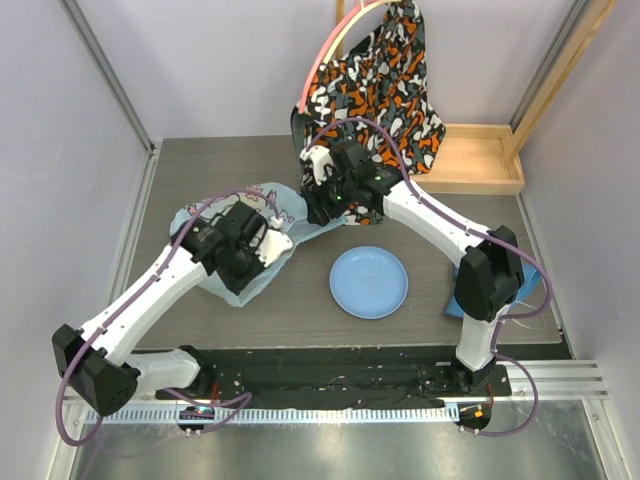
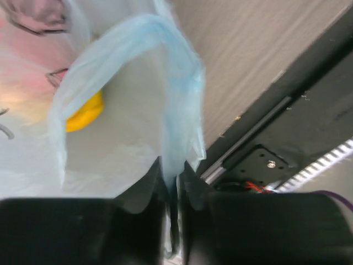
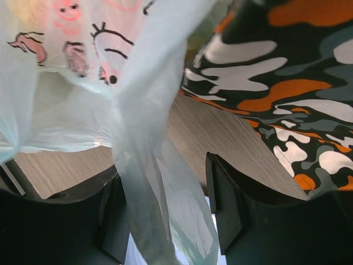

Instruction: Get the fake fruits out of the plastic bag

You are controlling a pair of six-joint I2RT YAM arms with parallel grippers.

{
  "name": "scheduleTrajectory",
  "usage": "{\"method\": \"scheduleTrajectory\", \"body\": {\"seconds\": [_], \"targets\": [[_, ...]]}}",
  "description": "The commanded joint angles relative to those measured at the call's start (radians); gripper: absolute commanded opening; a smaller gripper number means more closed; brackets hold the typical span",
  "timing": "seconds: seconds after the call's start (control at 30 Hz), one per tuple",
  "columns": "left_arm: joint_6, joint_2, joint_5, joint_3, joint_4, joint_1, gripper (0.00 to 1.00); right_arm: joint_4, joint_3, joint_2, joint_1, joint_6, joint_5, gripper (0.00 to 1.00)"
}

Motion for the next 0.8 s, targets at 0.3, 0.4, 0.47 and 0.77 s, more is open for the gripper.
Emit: {"method": "scheduleTrajectory", "body": {"seconds": [0.3, 0.4, 0.47, 0.77], "targets": [[-0.3, -0.097, 0.19, 0.162, 0.085, 0.692, 0.0, 0.134, 0.012, -0.026, 0.044, -0.149, -0.134, 0.57], [-0.329, -0.131, 0.23, 0.117, 0.093, 0.777, 0.0, 0.207, -0.026, -0.046, 0.089, -0.198, -0.191, 0.57], [-0.349, -0.169, 0.289, 0.096, 0.096, 0.809, 0.0, 0.263, -0.058, -0.047, 0.136, -0.218, -0.2, 0.57], [-0.359, -0.354, 0.341, 0.141, 0.05, 0.881, 0.0, 0.35, -0.048, 0.052, 0.201, -0.199, -0.126, 0.56]]}}
